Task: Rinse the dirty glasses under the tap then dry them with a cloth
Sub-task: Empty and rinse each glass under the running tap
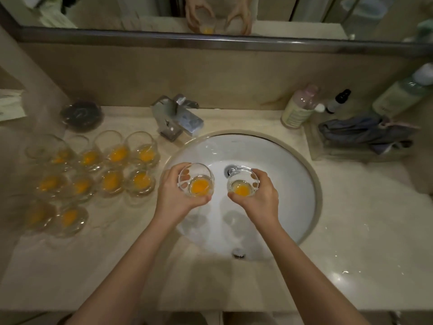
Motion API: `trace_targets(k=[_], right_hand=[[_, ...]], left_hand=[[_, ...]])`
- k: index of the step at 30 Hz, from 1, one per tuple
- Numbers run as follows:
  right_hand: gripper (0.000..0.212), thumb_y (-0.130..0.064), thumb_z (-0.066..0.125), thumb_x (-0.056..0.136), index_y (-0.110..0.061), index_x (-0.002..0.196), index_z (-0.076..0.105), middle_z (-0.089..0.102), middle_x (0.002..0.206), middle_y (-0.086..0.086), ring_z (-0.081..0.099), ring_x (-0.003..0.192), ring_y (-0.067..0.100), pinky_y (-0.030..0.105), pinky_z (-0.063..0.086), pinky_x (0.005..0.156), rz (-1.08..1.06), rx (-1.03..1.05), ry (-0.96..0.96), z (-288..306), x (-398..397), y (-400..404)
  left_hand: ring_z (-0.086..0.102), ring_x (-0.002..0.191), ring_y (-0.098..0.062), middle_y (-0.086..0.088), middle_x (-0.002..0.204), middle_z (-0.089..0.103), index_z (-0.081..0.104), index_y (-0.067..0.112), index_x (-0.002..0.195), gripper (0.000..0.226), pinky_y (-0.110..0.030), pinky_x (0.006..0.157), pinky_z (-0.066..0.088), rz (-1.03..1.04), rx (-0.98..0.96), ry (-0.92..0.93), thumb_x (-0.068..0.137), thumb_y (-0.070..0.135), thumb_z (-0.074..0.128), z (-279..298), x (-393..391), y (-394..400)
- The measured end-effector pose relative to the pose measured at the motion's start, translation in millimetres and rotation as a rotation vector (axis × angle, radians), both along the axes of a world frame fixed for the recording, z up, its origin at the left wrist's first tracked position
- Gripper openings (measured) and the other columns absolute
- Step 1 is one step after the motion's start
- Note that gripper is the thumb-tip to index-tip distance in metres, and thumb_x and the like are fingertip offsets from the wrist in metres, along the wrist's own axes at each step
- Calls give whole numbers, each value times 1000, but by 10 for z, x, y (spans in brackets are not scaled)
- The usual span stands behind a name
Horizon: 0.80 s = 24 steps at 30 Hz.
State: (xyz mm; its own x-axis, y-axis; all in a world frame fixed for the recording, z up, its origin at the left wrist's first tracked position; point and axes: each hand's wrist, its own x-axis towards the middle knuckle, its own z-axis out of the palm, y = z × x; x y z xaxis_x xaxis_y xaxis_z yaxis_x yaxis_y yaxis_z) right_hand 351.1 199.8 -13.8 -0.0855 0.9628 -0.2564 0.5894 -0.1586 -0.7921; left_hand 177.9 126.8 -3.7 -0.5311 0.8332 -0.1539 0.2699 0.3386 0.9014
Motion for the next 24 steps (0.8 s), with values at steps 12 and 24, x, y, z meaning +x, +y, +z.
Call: trace_targets(k=[12,24], right_hand=[[80,-23,89,62,-17,133,51,59,129,3,57,113,20,30,45,94,-78,102,60,69,-145,1390],[84,-27,89,63,-16,136,49,57,129,0,54,117,20,39,45,99,-49,99,39,31,-536,2000]], left_hand=[[56,101,-7,3,125,56,56,29,125,81,2,69,39,10,-37,3,57,7,93,-170,79,679],[62,103,-8,8,116,62,54,43,105,82,-38,91,55,99,-96,-167,30,41,86,-481,-56,899]])
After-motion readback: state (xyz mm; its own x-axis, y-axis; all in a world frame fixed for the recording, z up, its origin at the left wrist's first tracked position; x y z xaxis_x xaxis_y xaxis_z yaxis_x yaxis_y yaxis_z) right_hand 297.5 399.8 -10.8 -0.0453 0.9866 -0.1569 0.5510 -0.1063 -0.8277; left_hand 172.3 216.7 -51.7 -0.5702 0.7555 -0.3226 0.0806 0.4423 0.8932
